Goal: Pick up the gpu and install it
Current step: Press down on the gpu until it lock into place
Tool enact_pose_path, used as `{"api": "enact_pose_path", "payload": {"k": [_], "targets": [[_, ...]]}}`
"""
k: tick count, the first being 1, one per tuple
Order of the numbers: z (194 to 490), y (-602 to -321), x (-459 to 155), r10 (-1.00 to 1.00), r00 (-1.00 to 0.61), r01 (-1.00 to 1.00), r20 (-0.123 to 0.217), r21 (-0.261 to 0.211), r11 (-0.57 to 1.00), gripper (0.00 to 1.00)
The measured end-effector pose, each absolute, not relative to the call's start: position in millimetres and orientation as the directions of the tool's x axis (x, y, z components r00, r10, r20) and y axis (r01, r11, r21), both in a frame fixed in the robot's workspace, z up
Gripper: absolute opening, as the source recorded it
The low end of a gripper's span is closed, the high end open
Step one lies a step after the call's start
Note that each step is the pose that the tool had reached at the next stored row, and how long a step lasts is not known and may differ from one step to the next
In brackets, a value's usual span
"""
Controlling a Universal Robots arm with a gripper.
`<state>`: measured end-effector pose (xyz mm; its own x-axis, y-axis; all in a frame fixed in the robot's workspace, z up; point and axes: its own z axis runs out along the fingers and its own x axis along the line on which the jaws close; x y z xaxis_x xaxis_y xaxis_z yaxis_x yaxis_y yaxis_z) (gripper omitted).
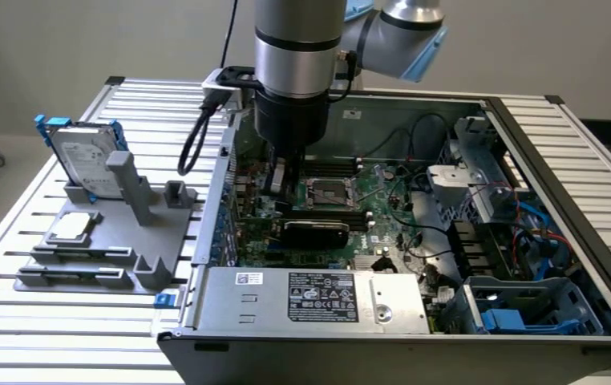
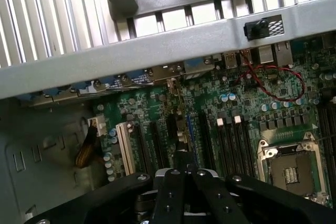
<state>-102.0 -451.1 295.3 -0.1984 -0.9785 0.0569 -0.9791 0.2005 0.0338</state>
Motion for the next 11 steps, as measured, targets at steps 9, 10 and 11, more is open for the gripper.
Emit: {"api": "enact_pose_path", "payload": {"k": [9,10,11], "targets": [[295.3,-451.1,-102.0,-0.984,-0.168,-0.985,0.057,0.034,0.170,0.11],[295.3,-451.1,-102.0,-0.985,-0.165,-0.985,0.057,0.034,0.167,0.11],[295.3,-451.1,-102.0,-0.985,-0.161,-0.986,0.057,0.034,0.163,0.11]]}}
